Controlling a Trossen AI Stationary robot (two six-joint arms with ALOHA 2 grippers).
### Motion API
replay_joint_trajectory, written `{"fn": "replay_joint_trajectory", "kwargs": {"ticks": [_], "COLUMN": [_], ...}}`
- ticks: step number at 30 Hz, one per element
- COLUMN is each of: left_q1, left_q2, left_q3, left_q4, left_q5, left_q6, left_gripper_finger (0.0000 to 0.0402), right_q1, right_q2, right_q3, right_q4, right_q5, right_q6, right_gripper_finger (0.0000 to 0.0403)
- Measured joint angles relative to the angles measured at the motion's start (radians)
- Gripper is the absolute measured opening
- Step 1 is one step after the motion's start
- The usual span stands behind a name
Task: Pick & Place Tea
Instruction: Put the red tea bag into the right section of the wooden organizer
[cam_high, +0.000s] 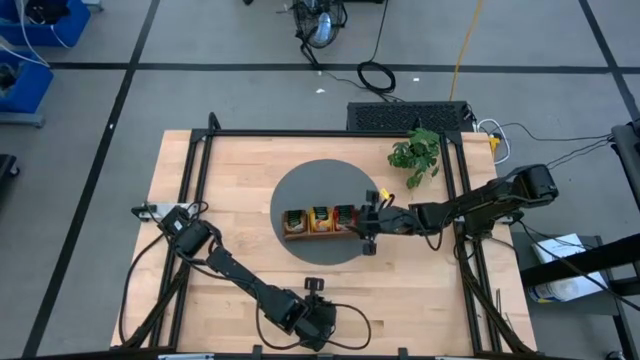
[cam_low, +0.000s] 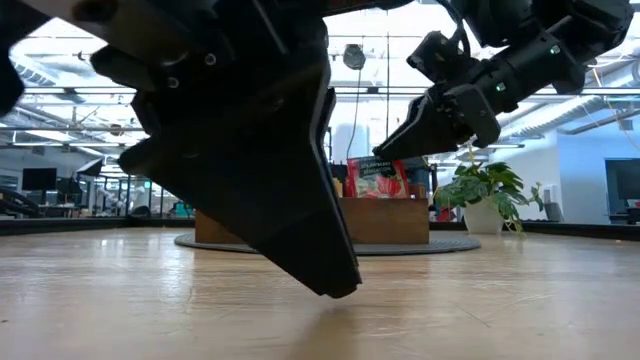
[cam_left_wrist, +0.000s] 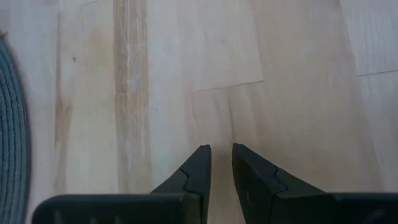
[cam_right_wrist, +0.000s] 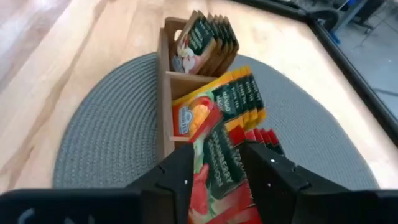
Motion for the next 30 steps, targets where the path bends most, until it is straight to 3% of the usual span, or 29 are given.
{"fn": "replay_joint_trajectory", "kwargs": {"ticks": [14,20,30], "left_q1": [0.000,0.001,0.001], "left_q2": [0.000,0.000,0.000], "left_q3": [0.000,0.000,0.000], "left_q4": [0.004,0.004,0.005], "left_q5": [-0.005,-0.005,-0.005], "left_q6": [-0.005,-0.005,-0.005], "left_gripper_finger": [0.0072,0.0072,0.0072], "right_q1": [-0.004,-0.008,-0.008], "right_q2": [-0.001,-0.001,-0.001], "right_q3": [0.000,0.000,0.000], "right_q4": [-0.017,-0.036,-0.047], "right_q5": [0.017,-0.038,-0.038], "right_q6": [0.020,0.040,0.070], "right_gripper_finger": [0.0070,0.0039,0.0002]}}
